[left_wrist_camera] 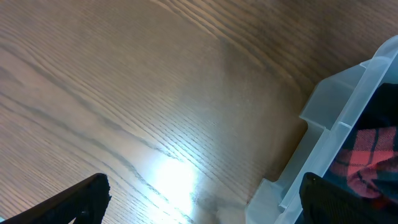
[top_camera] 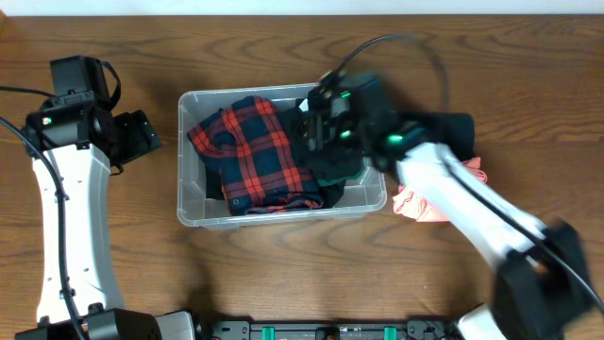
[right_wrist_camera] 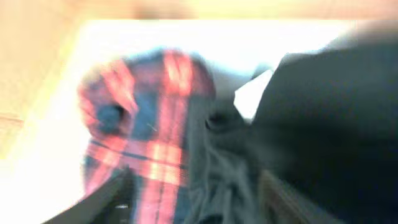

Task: Pack container
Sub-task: 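Push the black garment down into the bin, then withdraw right gripper, then grasp the second black garment with the right gripper and lift it, then lay the second black garment into the bin with the right gripper, then tuck and flatten the black garment in the bin, withdraw right gripper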

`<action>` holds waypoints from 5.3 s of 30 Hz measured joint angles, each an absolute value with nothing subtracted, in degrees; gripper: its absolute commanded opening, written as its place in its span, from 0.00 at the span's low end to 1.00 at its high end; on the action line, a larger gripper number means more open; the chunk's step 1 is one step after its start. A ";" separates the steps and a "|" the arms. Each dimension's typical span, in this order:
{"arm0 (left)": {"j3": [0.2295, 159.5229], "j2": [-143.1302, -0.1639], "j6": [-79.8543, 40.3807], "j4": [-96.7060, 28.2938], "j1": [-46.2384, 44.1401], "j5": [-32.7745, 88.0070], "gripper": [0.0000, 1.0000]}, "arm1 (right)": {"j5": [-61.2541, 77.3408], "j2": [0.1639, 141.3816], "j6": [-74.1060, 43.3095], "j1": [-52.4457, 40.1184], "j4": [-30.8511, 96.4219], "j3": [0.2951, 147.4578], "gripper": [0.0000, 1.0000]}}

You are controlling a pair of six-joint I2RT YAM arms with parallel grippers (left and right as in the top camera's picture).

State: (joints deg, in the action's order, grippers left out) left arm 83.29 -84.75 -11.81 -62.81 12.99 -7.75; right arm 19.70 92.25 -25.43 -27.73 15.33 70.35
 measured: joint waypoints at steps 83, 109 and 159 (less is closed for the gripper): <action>83.29 -84.75 -11.81 -62.76 12.99 -7.75 0.98 | 31.05 81.41 -39.75 -27.97 23.55 68.99 0.01; 83.29 -84.75 -11.81 -62.81 12.99 -7.75 0.98 | -6.42 83.15 -26.68 -31.57 44.31 68.66 0.60; 83.29 -84.75 -11.81 -62.81 12.99 -7.75 0.98 | 9.61 84.71 -19.00 -41.63 31.53 70.30 0.01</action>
